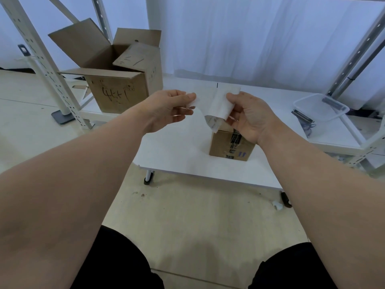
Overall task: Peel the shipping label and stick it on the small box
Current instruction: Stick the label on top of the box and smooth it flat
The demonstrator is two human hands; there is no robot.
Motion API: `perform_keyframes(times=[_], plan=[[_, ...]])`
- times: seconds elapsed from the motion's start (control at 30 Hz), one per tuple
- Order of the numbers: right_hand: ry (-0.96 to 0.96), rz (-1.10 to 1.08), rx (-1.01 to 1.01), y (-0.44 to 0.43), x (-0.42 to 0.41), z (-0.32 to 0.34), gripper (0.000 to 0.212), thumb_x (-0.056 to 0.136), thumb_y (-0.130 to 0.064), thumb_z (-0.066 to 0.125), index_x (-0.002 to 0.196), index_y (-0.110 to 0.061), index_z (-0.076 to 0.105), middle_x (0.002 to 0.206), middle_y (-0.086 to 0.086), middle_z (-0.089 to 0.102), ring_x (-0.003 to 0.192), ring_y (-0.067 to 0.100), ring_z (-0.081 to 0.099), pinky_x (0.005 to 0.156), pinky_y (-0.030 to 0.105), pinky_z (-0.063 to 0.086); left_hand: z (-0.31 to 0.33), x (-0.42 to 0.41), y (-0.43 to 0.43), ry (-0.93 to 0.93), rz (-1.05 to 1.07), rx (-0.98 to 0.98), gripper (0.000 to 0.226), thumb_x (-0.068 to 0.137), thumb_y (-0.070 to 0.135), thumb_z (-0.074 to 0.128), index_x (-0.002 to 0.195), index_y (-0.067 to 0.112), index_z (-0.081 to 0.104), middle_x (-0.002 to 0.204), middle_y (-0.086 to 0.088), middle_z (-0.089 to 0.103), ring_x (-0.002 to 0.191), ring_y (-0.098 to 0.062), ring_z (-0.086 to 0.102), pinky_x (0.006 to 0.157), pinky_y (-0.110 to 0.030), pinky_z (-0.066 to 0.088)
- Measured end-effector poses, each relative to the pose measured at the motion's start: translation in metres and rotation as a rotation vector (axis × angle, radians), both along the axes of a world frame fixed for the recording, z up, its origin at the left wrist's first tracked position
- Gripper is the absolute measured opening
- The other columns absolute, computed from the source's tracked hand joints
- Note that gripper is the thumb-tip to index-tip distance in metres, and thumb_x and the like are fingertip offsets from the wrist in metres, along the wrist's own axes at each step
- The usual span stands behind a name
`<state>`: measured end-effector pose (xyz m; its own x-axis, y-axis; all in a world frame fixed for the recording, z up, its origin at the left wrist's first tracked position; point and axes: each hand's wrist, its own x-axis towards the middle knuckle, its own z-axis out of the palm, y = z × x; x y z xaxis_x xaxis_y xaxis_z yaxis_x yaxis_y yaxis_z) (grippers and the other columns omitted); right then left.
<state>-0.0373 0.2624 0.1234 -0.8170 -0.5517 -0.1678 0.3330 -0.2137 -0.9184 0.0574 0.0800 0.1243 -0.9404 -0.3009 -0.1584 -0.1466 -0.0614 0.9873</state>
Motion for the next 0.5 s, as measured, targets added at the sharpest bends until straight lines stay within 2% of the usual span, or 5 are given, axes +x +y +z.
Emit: perform_keyframes(times=[0.2, 0.3, 0.4, 0.5], plan=[[0.022, 0.064, -0.028, -0.003, 0.004, 0.002, 0.010, 0.092, -0.008, 0.057, 0.101, -0.012, 0.062, 0.104, 0.008, 0.068, 0.091, 0.021, 0.067, 0.072, 0.029, 0.057, 0.006, -0.007, 0.014, -0.059, 0.006, -0.101, 0.032, 0.080, 0.028, 0.072, 0.105, 0.012, 0.061, 0.096, -0.001, 0.066, 0.078, -0.011, 0.058, 0.077, -0.024, 0.045], [0.021, 0.017, -0.011, -0.004, 0.003, 0.002, 0.007, 0.091, -0.008, 0.058, 0.095, -0.012, 0.062, 0.101, 0.008, 0.068, 0.090, 0.021, 0.067, 0.073, 0.030, 0.058, 0.005, -0.009, 0.014, -0.037, 0.126, -0.088, 0.035, 0.079, 0.020, 0.073, 0.110, 0.008, 0.063, 0.105, -0.004, 0.069, 0.092, -0.017, 0.061, 0.084, -0.027, 0.048], [0.013, -0.055, 0.020, -0.003, 0.002, 0.001, 0.007, 0.089, -0.005, 0.062, 0.090, -0.012, 0.062, 0.098, 0.008, 0.069, 0.085, 0.020, 0.068, 0.071, 0.030, 0.058, 0.003, -0.009, 0.011, -0.016, 0.213, -0.111, 0.033, 0.079, 0.018, 0.074, 0.109, 0.009, 0.064, 0.102, -0.001, 0.069, 0.092, -0.017, 0.061, 0.092, -0.030, 0.048], [0.020, -0.089, 0.076, -0.003, 0.000, -0.001, 0.009, 0.086, -0.004, 0.065, 0.085, -0.012, 0.060, 0.102, 0.011, 0.068, 0.086, 0.023, 0.067, 0.073, 0.030, 0.055, 0.002, -0.010, 0.011, -0.010, 0.235, -0.136, 0.037, 0.080, 0.018, 0.073, 0.114, 0.011, 0.061, 0.096, 0.004, 0.067, 0.087, -0.013, 0.060, 0.079, -0.023, 0.046]])
